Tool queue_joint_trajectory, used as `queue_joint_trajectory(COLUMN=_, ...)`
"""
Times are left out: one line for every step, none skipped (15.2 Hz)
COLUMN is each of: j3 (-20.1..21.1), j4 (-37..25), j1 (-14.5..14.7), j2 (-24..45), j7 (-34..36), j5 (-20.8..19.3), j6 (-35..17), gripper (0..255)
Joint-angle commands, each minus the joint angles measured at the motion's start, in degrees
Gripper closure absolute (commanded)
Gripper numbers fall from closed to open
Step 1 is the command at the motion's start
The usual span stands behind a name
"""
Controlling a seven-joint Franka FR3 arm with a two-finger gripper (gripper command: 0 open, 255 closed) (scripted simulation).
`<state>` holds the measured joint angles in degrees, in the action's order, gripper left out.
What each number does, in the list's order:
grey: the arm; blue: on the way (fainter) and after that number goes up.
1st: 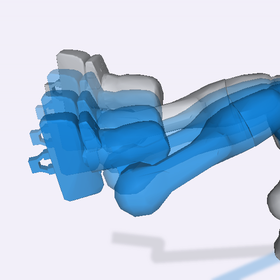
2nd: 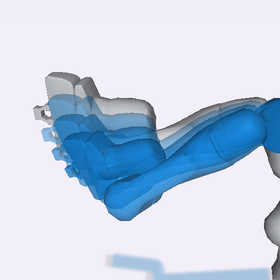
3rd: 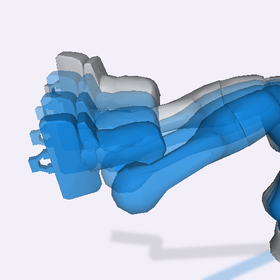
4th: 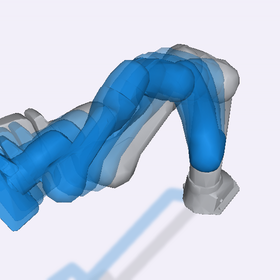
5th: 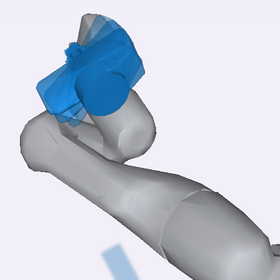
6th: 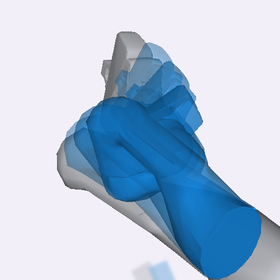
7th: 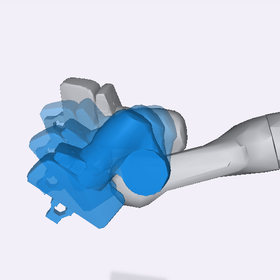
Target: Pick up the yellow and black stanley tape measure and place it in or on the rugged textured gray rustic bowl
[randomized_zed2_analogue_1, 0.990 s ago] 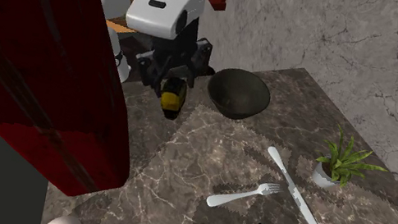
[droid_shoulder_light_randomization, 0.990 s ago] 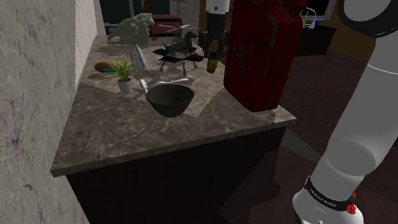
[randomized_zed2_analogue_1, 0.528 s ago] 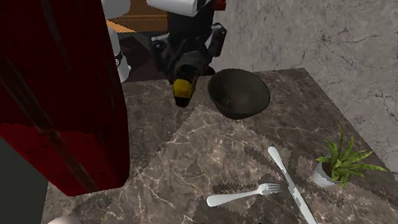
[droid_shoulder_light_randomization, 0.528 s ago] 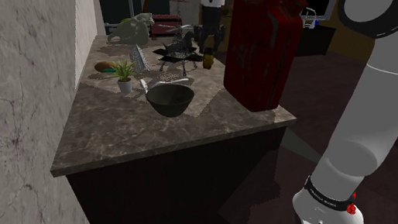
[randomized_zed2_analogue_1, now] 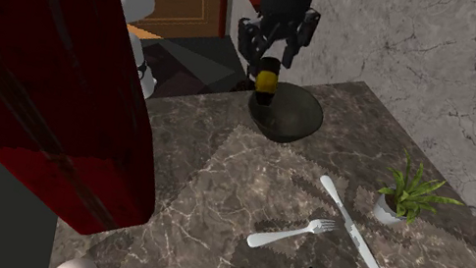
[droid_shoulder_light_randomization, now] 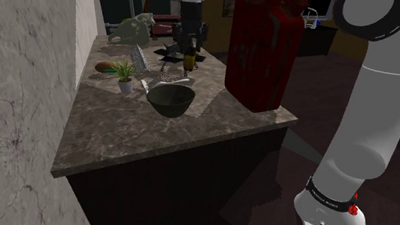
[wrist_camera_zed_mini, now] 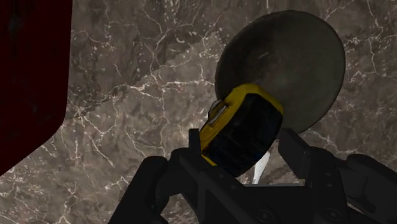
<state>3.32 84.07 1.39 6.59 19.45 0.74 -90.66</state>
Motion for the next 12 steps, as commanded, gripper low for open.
queue_joint_trajectory(j3=1.2, j4=-2.3, j1=1.5, j2=1.4, j7=2.8, j5=-0.2, j6=0.9, gripper=255)
queue_joint_trajectory(j3=1.7, j4=-3.7, j1=2.3, j2=2.2, j7=4.1, j5=-0.4, j6=1.4, gripper=255)
queue_joint_trajectory(j3=2.3, j4=-5.1, j1=3.1, j2=3.1, j7=5.4, j5=-0.5, j6=1.9, gripper=255)
queue_joint_trajectory(j3=2.8, j4=-6.6, j1=3.9, j2=4.1, j7=6.7, j5=-0.7, j6=2.5, gripper=255)
queue_joint_trajectory(j3=3.3, j4=-8.3, j1=4.7, j2=5.1, j7=8.0, j5=-1.0, j6=3.1, gripper=255)
queue_joint_trajectory(j3=3.9, j4=-10.6, j1=5.8, j2=6.6, j7=9.6, j5=-1.3, j6=3.9, gripper=255)
queue_joint_trajectory(j3=3.9, j4=-9.4, j1=5.8, j2=6.3, j7=9.6, j5=-1.2, j6=3.0, gripper=255)
queue_joint_trajectory(j3=3.9, j4=-8.1, j1=5.7, j2=5.9, j7=9.5, j5=-1.2, j6=2.1, gripper=255)
queue_joint_trajectory(j3=3.9, j4=-7.0, j1=5.7, j2=5.7, j7=9.5, j5=-1.1, j6=1.2, gripper=255)
queue_joint_trajectory(j3=3.8, j4=-5.8, j1=5.7, j2=5.4, j7=9.5, j5=-1.1, j6=0.3, gripper=255)
queue_joint_trajectory(j3=3.8, j4=-4.7, j1=5.6, j2=5.2, j7=9.4, j5=-1.1, j6=-0.6, gripper=255)
queue_joint_trajectory(j3=3.8, j4=-3.6, j1=5.6, j2=5.0, j7=9.4, j5=-1.1, j6=-1.4, gripper=255)
